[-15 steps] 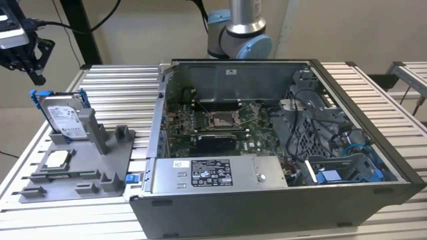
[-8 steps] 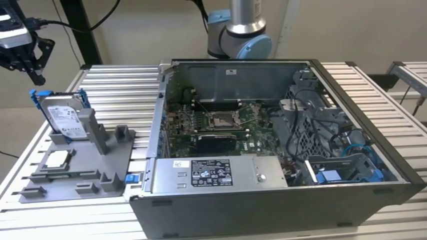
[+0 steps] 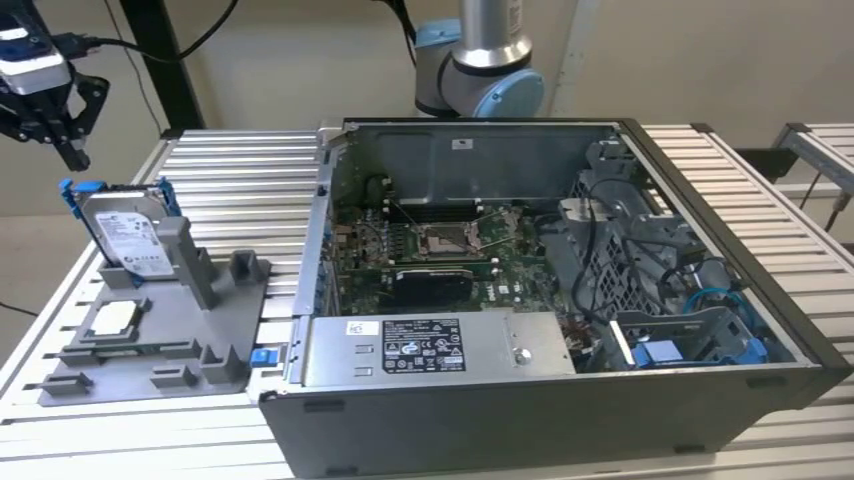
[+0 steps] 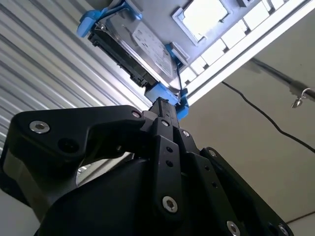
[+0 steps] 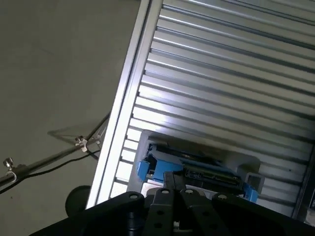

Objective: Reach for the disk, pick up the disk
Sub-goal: 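Pick up the disk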

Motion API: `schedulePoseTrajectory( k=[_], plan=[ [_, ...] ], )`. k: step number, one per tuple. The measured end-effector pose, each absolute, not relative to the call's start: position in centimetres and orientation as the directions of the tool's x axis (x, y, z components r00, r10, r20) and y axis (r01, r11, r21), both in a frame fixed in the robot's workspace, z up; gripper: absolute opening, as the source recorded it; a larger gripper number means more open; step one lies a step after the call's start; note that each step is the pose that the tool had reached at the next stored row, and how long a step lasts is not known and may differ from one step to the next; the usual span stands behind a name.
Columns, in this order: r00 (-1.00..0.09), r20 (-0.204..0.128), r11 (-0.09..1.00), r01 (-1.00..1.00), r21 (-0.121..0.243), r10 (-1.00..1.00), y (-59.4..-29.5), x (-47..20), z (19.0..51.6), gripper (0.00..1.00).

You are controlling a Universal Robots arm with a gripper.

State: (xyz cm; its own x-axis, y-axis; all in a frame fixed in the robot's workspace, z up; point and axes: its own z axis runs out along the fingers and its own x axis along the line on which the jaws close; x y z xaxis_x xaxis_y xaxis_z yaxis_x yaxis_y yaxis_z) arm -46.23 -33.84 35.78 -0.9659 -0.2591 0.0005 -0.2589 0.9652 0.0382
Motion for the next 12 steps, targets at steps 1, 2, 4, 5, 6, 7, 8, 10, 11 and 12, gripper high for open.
schedulePoseTrajectory(
  k=[1, 2, 4, 5, 6, 7, 8, 10, 11, 12],
  plan=[
    [-0.963, 0.001, 0.963, -0.268, 0.038, -0.268, -33.84, -46.23, 35.78, 0.0],
    [-0.961, 0.0, 0.96, -0.277, 0.038, -0.277, -33.84, -46.23, 35.78, 0.0],
    [-0.956, 0.001, 0.955, -0.295, 0.038, -0.295, -33.85, -46.23, 35.79, 0.0],
    [-0.953, 0.001, 0.952, -0.303, 0.038, -0.304, -33.85, -46.23, 35.8, 0.0],
    [-0.95, 0.0, 0.949, -0.313, 0.038, -0.313, -33.85, -46.23, 35.79, 0.0],
    [-0.947, 0.001, 0.946, -0.322, 0.038, -0.322, -33.84, -46.23, 35.8, 0.0],
    [-0.944, 0.001, 0.943, -0.331, 0.038, -0.331, -33.85, -46.23, 35.8, 0.0],
    [-0.937, 0.0, 0.937, -0.349, 0.038, -0.349, -33.84, -46.23, 35.8, 0.0],
    [-0.934, 0.001, 0.933, -0.357, 0.038, -0.358, -33.84, -46.23, 35.8, 0.0],
    [-0.93, 0.001, 0.929, -0.367, 0.038, -0.367, -33.84, -46.23, 35.8, 0.0]
  ],
)
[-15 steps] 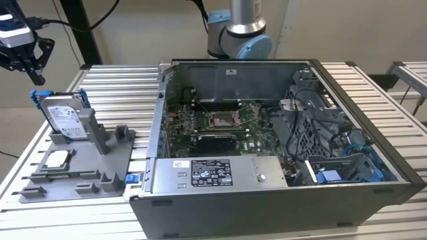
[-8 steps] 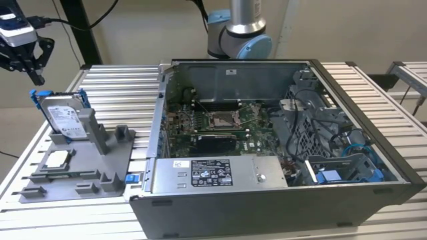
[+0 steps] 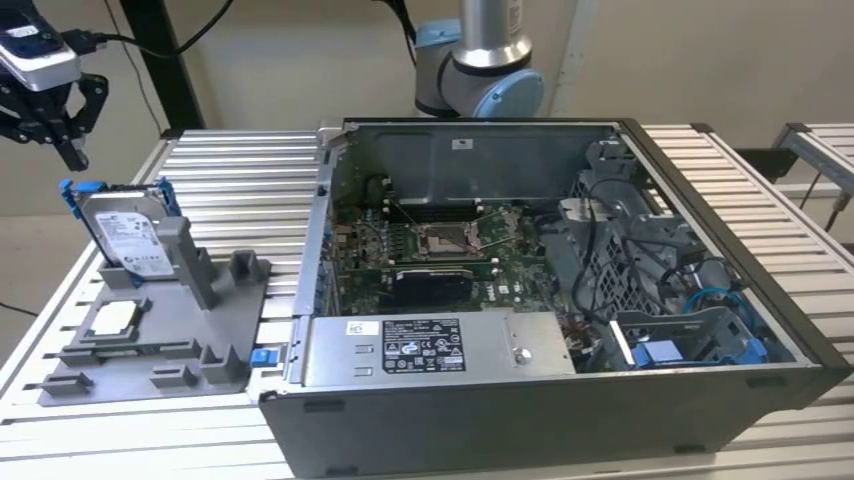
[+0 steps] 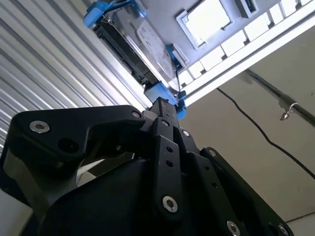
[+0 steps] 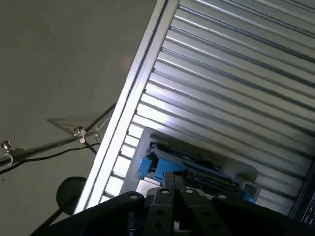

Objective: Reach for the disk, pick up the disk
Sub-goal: 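Pick up the disk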

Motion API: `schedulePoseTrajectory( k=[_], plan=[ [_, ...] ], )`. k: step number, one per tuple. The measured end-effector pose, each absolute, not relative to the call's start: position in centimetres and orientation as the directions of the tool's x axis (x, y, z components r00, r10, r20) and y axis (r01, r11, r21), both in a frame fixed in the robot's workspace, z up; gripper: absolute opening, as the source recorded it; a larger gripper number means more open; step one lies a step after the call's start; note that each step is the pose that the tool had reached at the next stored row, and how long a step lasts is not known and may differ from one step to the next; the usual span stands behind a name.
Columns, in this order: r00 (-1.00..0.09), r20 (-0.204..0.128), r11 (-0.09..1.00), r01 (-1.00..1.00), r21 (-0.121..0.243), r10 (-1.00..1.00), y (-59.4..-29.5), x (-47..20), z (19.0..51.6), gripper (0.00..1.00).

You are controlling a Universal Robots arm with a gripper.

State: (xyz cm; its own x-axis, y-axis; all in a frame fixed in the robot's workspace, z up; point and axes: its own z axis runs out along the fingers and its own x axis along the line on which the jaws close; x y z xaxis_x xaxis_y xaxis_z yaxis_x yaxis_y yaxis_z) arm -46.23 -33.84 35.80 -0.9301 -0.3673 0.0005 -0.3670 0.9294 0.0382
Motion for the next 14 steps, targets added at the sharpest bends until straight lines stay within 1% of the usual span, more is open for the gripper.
schedulePoseTrajectory(
  k=[14],
  plan=[
    [-0.873, 0.001, 0.873, -0.487, 0.038, -0.487, -33.84, -46.23, 35.8, 0.0]
  ],
)
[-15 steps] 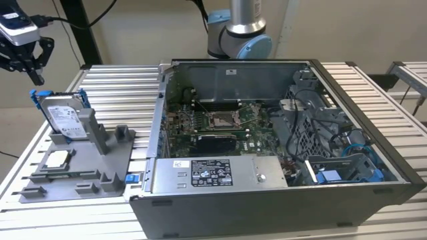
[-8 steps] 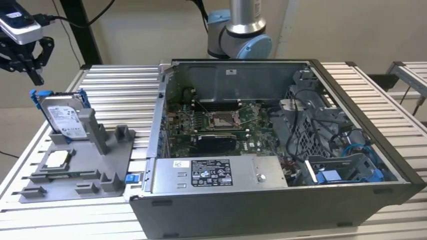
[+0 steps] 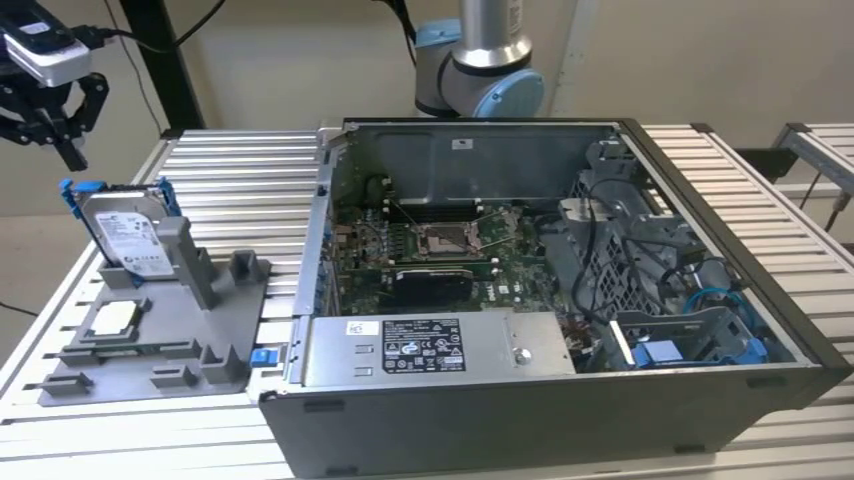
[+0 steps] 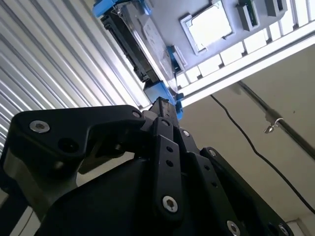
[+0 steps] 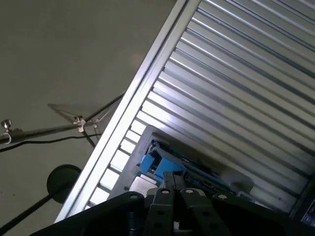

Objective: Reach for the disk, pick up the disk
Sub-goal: 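Pick up the disk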

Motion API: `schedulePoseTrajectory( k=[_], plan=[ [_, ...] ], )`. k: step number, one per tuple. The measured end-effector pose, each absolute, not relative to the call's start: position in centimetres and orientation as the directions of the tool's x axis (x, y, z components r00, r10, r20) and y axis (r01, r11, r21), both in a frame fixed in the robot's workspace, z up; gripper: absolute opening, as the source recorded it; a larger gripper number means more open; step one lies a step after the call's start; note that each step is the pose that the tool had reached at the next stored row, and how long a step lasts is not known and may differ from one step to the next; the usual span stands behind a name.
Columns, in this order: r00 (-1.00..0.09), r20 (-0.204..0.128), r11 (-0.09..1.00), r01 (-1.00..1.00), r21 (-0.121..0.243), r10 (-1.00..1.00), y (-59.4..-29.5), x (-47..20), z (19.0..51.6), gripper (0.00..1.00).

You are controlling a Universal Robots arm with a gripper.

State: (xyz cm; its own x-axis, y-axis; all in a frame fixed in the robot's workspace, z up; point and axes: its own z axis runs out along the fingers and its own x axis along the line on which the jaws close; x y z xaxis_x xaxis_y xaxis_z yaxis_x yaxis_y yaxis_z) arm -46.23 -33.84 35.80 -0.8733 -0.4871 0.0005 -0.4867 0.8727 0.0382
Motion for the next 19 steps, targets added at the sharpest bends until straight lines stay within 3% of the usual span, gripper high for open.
schedulePoseTrajectory(
  k=[19],
  plan=[
    [-0.752, 0.0, 0.751, -0.659, 0.038, -0.659, -33.84, -46.23, 35.8, 0.0]
  ],
)
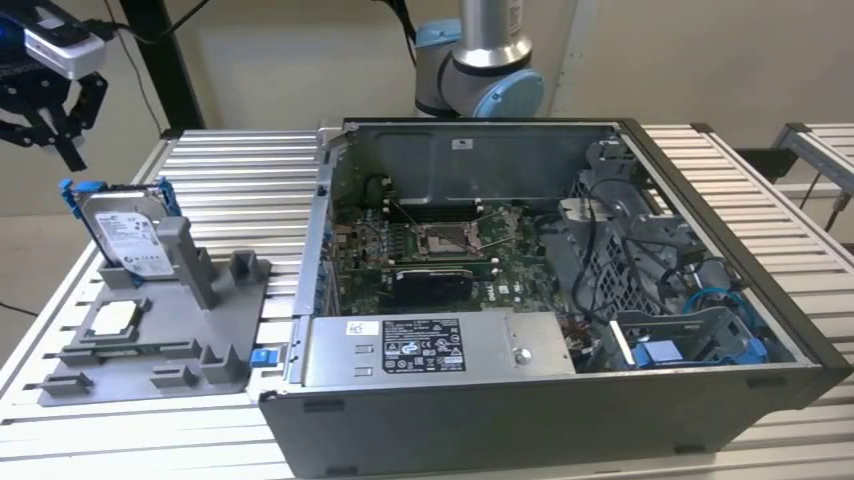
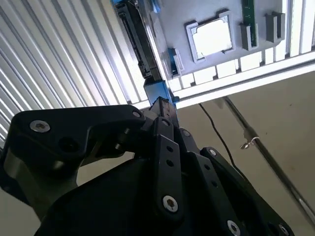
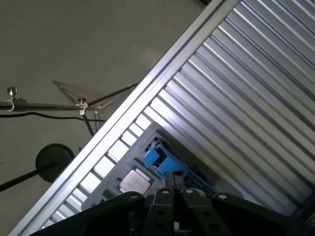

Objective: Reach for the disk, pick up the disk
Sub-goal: 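Pick up the disk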

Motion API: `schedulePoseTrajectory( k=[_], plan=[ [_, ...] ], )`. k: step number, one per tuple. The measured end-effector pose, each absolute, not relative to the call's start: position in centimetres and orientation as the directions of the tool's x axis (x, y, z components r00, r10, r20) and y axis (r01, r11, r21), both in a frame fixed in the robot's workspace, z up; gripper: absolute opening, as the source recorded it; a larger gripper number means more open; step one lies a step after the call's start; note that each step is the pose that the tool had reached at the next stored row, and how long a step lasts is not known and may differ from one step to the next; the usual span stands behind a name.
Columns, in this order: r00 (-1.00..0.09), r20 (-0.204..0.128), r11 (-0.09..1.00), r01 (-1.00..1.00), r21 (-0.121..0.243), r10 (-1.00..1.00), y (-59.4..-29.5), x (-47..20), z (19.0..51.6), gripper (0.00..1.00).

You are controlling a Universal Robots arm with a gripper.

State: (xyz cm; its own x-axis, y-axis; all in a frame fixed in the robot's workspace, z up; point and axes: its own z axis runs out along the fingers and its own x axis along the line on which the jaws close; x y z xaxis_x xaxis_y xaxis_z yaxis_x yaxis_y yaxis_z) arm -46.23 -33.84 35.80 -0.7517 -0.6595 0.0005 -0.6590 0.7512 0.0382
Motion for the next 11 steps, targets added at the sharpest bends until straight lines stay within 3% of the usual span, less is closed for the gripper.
schedulePoseTrajectory(
  k=[11],
  plan=[
    [-0.624, 0.0, 0.624, -0.781, 0.037, -0.781, -33.84, -46.23, 35.8, 0.0]
  ],
)
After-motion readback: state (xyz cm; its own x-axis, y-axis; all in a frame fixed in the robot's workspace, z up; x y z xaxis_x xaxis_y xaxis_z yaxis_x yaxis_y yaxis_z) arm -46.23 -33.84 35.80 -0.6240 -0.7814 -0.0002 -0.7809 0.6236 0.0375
